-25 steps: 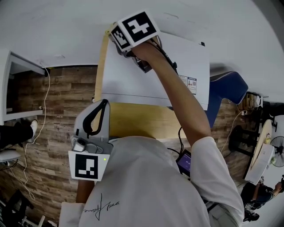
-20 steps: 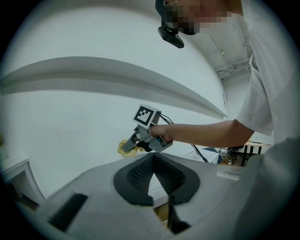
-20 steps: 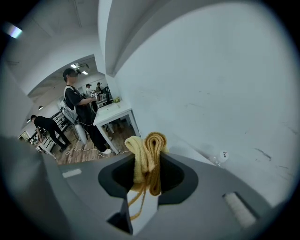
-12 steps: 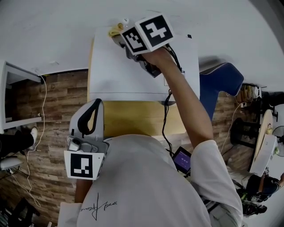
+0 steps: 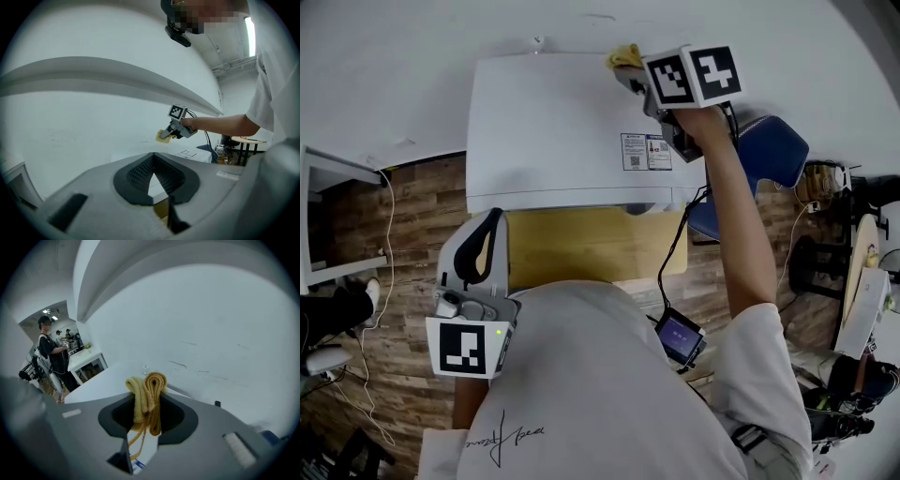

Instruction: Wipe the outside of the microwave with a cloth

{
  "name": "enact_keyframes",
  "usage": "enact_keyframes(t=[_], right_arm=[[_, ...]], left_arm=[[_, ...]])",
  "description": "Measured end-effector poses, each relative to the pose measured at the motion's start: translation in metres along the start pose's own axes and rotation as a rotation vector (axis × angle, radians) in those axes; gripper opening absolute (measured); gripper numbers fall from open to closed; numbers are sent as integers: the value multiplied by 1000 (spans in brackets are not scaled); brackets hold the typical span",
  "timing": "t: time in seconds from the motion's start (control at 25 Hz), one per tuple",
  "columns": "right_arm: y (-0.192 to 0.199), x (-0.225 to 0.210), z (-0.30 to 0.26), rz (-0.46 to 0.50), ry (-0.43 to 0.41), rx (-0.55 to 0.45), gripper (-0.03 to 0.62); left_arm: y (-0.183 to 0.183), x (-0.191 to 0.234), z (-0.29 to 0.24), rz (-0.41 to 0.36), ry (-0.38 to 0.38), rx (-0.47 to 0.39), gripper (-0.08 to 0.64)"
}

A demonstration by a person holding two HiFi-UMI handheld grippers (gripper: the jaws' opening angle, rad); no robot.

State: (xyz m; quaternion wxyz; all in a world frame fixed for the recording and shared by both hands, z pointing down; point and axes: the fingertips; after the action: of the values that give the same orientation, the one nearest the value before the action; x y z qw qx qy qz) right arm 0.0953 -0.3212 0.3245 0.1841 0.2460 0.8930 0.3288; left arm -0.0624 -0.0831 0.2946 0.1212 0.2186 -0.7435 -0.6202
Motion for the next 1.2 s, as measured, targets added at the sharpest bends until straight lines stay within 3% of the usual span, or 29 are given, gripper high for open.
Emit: enact_keyframes(t=[0.28,0.52,0.76,1.2], right_arm=[[39,-86,44,-29,192,57,118],[73,-135,54,22,361,152,118],[77,-136,47,48,392,177,117],[71,-110,34,77,389,171,117]], left_arm=[[3,-9,-4,9,12,1,-6],[6,-10,-10,-3,23,2,-6],[1,-15,-12,45,16,-9,-6],[8,-30,-13,45,71,16,-6]])
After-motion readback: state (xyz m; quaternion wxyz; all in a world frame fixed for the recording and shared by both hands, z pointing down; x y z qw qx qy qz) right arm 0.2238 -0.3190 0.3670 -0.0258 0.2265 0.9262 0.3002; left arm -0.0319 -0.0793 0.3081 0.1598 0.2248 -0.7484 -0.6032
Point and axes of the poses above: the fingertips, and each gripper's own axes: z backward along the fingers, x to its left, y out of its underside, and after that the axes turned 7 degrees about -z, right-handed
